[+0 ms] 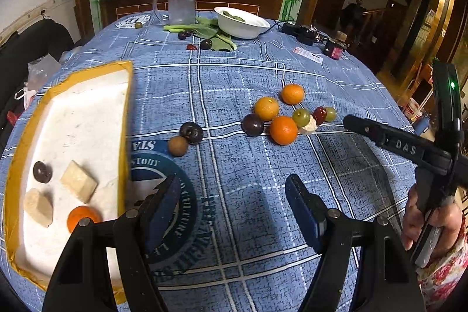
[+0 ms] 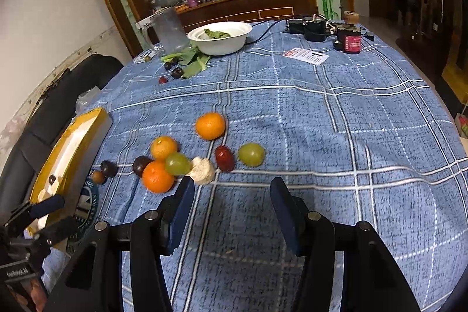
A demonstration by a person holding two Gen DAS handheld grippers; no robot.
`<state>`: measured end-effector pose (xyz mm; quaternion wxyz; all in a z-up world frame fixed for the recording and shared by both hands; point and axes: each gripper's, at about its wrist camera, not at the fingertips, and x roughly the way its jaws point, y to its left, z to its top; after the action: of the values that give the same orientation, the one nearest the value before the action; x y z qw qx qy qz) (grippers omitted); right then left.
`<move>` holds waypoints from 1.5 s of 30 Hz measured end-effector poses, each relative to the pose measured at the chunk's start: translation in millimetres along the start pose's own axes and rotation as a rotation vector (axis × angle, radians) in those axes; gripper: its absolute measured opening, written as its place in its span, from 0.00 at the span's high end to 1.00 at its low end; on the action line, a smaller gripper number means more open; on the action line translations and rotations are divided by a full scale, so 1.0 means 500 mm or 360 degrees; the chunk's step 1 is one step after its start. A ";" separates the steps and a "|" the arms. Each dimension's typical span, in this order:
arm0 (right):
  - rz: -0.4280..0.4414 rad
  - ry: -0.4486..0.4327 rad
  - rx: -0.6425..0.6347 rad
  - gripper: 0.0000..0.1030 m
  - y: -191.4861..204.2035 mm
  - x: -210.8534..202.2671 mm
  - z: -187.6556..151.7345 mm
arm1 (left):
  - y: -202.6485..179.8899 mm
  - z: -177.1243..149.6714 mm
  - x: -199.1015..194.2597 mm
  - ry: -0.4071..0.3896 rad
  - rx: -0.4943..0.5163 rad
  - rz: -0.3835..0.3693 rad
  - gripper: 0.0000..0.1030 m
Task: Organize fruits
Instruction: 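Grasp an orange with the right tool while the left tool grasps another orange, then carry the orange into the tray and open the left tool while the right tool carries its orange over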
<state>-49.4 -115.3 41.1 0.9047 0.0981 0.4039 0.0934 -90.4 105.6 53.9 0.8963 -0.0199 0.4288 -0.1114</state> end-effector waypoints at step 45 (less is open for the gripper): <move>0.0101 0.0157 -0.0028 0.69 -0.001 0.163 0.129 | -0.091 0.168 0.258 0.0175 0.0164 -0.0060 0.69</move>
<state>52.4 -102.2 25.0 0.8811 0.0981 0.4440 0.1303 44.7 28.3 14.6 0.8690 0.0242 0.4705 -0.1510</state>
